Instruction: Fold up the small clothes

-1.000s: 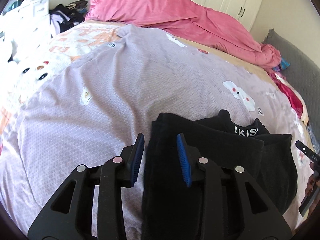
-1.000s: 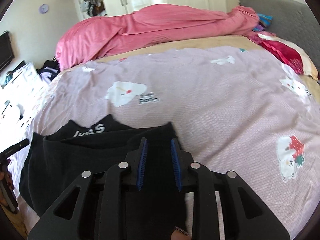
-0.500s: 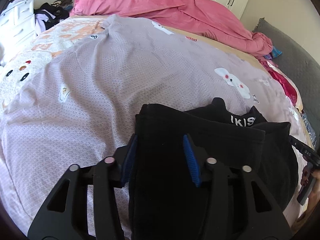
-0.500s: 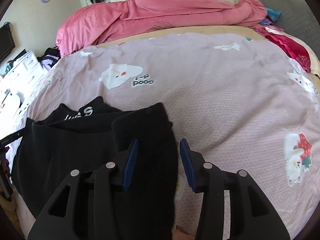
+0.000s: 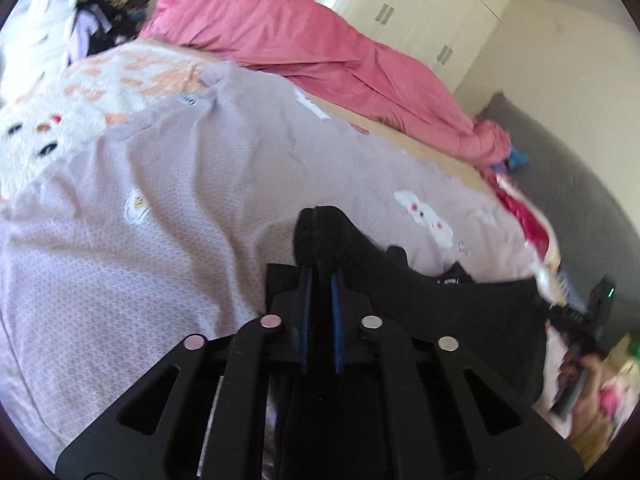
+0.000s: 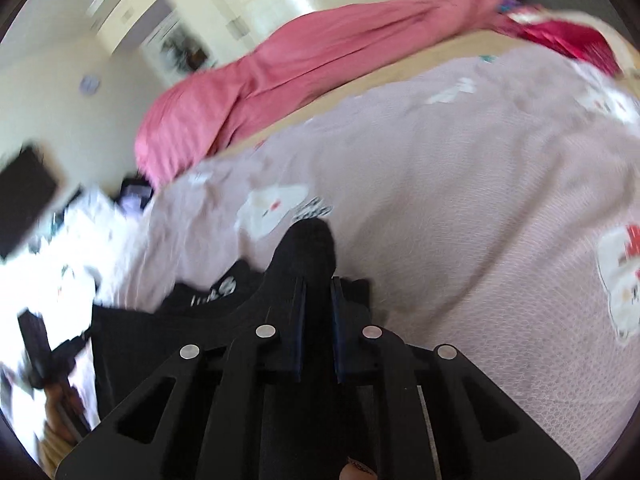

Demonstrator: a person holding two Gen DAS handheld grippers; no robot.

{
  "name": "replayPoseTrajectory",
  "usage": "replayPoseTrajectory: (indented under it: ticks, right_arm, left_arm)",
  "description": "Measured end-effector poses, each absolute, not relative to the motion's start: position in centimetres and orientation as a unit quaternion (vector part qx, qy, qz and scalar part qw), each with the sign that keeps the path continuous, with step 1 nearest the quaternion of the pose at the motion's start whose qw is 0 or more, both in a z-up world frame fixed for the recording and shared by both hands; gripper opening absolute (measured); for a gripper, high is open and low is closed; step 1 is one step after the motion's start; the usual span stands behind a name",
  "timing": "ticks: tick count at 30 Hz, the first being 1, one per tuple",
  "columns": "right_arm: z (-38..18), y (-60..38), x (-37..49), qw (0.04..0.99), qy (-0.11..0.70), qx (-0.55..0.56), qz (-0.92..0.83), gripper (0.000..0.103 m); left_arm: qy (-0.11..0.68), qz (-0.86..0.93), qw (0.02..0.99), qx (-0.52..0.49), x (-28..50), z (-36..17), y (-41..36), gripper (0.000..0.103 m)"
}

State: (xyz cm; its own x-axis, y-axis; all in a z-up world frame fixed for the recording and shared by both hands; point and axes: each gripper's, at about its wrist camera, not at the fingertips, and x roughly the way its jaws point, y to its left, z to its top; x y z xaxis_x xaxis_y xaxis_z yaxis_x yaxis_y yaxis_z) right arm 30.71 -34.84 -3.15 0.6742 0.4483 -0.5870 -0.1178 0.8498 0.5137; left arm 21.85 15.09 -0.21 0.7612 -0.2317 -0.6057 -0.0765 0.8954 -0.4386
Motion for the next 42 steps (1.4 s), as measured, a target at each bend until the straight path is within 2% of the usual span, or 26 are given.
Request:
replayPoseTrajectory:
  ticks: [3,11,15,18,20,23,33,36,42]
  right_arm:
    - [-4.5,-34.9,31.4,0.878,0.393,0.233,0.144,0.010]
    - [-6.2,-33.1,31.7,0.886,0.425,0.161,0.094,0.014]
    - [-5.9,-33.1,31.3,0.892,0.426,0.135,0.071,0.029]
    - [-5.2,-32.7,30.8,0.901,0.417,0.109,0.057,0.029]
    - [-4.4,-32.2,30.2,0.909,0.404,0.090,0.053,0.030]
    - [-3.3,-31.5,28.9,0.918,0.387,0.069,0.057,0.036]
    - [-1.1,-29.1,25.0,0.929,0.356,0.030,0.100,0.037]
    - [-0.5,-28.7,24.4,0.930,0.350,0.028,0.111,0.038]
    - [-0.4,-28.5,22.8,0.928,0.350,0.035,0.125,0.038]
  left_arm:
    - [0.353,-0.033,0.901,-0.249,22.4,-1.5,16.0,0.002]
    - [0.388,0.000,0.891,-0.234,23.5,-4.1,15.3,0.003]
    - [0.391,0.026,0.903,-0.178,23.2,-3.2,14.1,0.006]
    - [0.387,0.044,0.910,-0.139,22.6,-1.9,13.2,0.008]
    - [0.383,0.051,0.914,-0.124,22.1,-1.0,12.8,0.014]
    - [0.378,0.051,0.918,-0.110,21.3,0.1,12.1,0.027]
    - [0.380,0.039,0.919,-0.101,19.1,1.6,10.5,0.030]
    - [0.380,0.037,0.919,-0.097,18.6,2.0,10.1,0.036]
    - [0.383,0.030,0.919,-0.091,18.0,2.3,9.0,0.036]
